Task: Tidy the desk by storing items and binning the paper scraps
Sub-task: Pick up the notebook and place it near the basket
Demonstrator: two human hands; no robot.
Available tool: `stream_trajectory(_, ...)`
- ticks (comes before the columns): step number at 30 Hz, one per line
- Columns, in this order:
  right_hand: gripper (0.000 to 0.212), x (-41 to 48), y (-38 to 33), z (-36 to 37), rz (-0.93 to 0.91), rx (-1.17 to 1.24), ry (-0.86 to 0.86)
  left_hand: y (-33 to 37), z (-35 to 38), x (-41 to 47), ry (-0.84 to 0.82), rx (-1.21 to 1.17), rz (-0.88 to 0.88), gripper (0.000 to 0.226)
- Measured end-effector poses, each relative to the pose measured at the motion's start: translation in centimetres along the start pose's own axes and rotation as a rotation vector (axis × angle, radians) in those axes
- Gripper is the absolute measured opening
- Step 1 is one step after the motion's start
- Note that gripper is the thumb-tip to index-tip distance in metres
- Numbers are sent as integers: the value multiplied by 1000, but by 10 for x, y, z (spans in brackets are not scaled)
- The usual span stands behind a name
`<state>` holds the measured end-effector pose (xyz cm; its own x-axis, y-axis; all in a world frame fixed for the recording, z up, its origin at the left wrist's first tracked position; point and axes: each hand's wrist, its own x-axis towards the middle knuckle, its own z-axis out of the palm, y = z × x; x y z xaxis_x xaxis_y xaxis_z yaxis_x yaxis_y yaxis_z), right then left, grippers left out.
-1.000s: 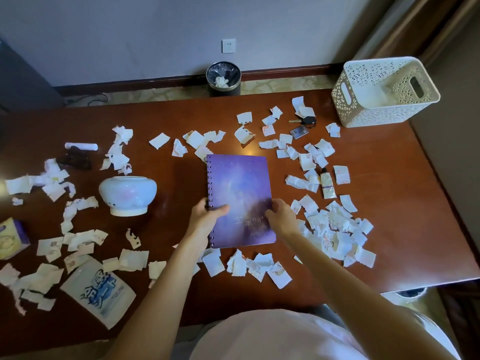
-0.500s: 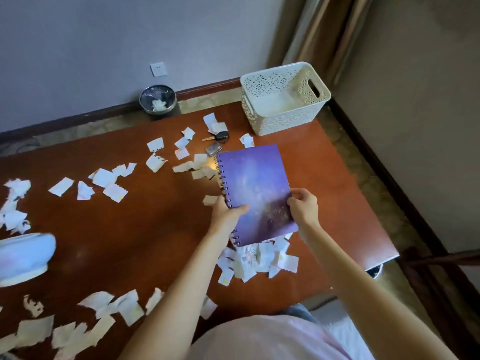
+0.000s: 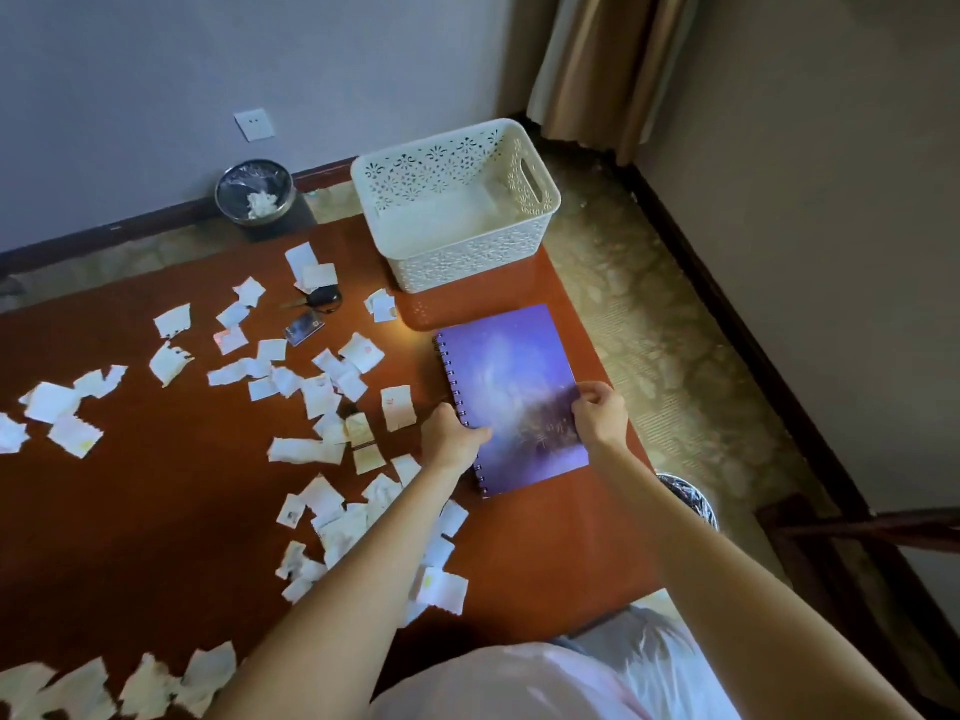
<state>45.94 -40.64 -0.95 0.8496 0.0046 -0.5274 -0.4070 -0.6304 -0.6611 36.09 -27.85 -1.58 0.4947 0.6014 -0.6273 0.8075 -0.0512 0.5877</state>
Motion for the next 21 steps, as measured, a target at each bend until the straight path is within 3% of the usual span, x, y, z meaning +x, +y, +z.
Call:
stream_trajectory(11, 34, 1, 15, 15, -152, -171, 52, -7, 11, -2, 103, 80, -10, 39)
stream_trajectory(21, 40, -1, 13, 14, -182, -294, 31, -10, 9, -12, 58, 48, 2, 39)
